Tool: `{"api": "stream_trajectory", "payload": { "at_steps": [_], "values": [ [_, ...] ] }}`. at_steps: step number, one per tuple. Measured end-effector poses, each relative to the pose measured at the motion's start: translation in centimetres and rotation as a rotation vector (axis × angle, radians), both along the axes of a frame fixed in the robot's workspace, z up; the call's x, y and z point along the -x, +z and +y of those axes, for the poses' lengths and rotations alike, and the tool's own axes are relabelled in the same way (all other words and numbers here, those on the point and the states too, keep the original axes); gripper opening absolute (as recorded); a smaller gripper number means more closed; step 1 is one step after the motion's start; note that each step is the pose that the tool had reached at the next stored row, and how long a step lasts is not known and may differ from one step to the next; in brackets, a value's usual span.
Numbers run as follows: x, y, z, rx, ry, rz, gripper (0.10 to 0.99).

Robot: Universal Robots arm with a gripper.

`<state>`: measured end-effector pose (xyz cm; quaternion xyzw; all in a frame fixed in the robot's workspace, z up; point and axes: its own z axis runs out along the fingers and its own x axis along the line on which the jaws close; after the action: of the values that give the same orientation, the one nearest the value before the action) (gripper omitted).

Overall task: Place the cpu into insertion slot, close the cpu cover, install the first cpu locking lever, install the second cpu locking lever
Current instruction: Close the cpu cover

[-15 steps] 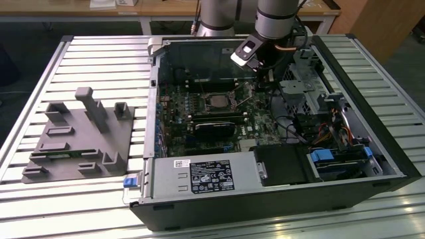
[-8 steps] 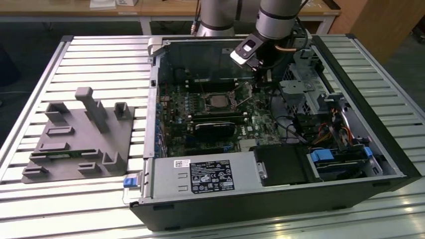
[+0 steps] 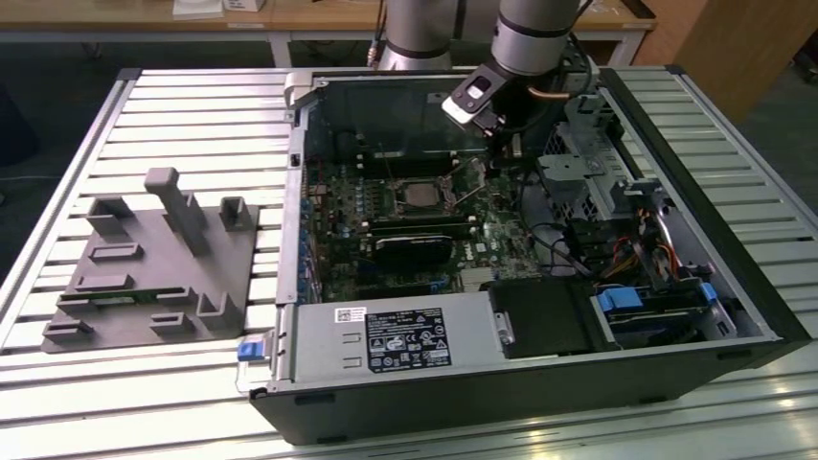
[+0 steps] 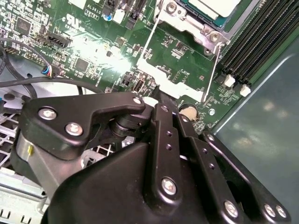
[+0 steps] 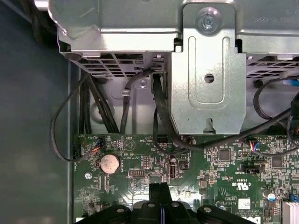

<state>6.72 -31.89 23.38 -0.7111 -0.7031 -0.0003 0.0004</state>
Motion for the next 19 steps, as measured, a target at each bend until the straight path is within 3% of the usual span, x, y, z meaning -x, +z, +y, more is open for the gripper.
{"api": "stream_trajectory", "payload": {
  "at_steps": [9, 19],
  "values": [
    [0.43, 0.46, 0.0, -0.013, 0.0, -0.0002, 0.106],
    [1.94, 0.68, 0.0, -0.037, 0.0, -0.0022, 0.106]
  ]
}}
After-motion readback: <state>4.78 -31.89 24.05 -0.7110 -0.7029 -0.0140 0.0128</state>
